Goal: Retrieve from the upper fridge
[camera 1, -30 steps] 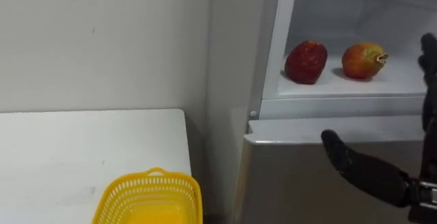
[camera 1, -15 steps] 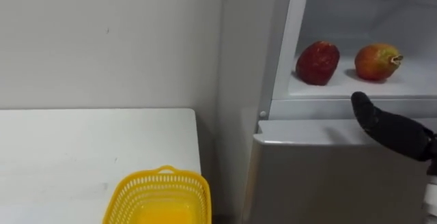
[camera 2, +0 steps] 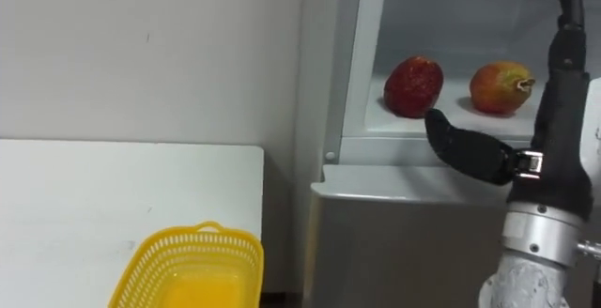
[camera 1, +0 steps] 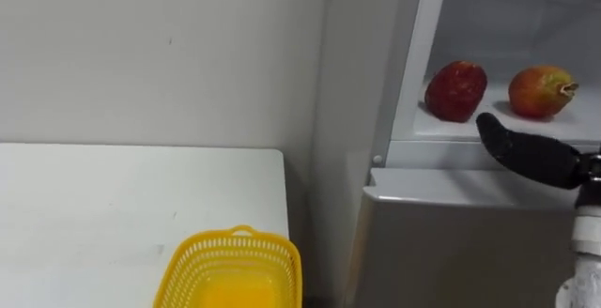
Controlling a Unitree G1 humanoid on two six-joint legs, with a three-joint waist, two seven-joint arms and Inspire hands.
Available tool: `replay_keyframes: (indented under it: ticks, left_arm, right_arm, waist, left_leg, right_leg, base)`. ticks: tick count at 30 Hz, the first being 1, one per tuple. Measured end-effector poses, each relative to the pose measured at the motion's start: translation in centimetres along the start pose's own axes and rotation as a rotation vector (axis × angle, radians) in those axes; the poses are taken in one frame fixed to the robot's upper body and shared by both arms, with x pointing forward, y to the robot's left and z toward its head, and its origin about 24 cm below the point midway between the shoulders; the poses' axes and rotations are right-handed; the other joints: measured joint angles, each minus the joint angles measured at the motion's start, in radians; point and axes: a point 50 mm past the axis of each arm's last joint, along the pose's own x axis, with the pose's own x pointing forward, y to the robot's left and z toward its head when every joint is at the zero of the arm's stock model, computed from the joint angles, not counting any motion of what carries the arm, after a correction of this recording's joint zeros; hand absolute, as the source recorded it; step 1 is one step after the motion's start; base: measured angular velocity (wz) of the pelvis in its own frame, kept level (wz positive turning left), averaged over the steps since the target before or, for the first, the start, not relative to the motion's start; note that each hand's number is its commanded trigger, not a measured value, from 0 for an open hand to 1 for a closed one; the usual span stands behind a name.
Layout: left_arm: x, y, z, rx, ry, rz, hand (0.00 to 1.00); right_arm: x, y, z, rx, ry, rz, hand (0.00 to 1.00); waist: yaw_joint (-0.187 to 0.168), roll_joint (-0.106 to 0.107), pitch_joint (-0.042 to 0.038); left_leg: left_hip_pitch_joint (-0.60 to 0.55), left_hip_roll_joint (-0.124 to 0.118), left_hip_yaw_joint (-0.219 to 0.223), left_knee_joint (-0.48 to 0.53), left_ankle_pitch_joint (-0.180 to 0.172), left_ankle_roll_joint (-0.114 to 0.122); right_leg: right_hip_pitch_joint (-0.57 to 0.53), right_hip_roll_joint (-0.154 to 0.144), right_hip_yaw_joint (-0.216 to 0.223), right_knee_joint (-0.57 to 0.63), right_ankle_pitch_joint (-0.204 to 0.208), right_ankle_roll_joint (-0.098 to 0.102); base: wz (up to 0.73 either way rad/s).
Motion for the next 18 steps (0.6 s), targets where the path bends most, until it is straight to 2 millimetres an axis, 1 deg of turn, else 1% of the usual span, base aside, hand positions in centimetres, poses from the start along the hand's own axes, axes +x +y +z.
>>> replay_keyframes:
  ticks: [2,5,8,11,13,18]
  left_arm:
    - [0.0,0.0,0.0,0.004,0.002,0.001,0.00]
    - [0.0,0.1,-0.1,0.018,0.013,0.007,0.00]
    - [0.0,0.2,0.1,0.032,0.012,0.013,0.00]
    - [0.1,0.4,0.3,0.038,0.006,0.018,0.00]
    - [0.1,0.6,0.5,0.038,0.002,0.022,0.00]
    - [0.1,0.9,0.3,0.026,0.008,0.031,0.00]
  right_arm:
    - [0.4,0.3,0.0,-0.002,0.001,0.010,0.00]
    - [0.5,1.0,0.0,-0.004,0.006,0.039,0.00]
    - [0.5,1.2,0.0,-0.003,0.005,0.052,0.00]
    - [1.5,1.6,0.1,-0.002,0.002,0.050,0.00]
    - [2.2,1.8,0.3,-0.002,-0.011,0.057,0.00]
    - [2.4,1.6,-0.1,-0.030,-0.008,0.083,0.00]
  waist:
    - [0.002,-0.005,-0.0006]
    - [0.003,-0.013,-0.0045]
    - [0.003,-0.017,-0.0067]
    - [0.004,-0.014,-0.0044]
    - [0.004,-0.008,-0.0002]
    - [0.015,-0.006,0.0003]
  left_leg:
    - [-0.001,-0.001,0.000,0.000,0.000,0.000]
    - [-0.001,-0.002,-0.002,0.001,0.000,0.000]
    - [-0.005,-0.005,-0.018,0.003,0.001,0.002]
    - [-0.006,-0.006,-0.021,0.006,0.001,0.002]
    - [-0.005,-0.006,-0.023,0.008,0.001,0.002]
    - [-0.012,-0.005,-0.025,0.012,0.001,0.002]
  right_leg:
    - [0.001,-0.001,-0.004,-0.002,0.000,0.000]
    - [0.001,-0.002,-0.007,-0.002,0.000,0.000]
    - [0.002,-0.006,-0.021,-0.001,0.000,0.000]
    - [0.002,-0.007,-0.022,-0.002,0.000,0.000]
    - [0.001,-0.008,-0.022,-0.002,0.000,0.000]
    - [-0.002,-0.007,-0.023,-0.001,0.000,0.000]
  base:
    - [0.00]
    - [0.01]
    - [0.12]
    - [0.02]
    - [0.00]
    - [0.00]
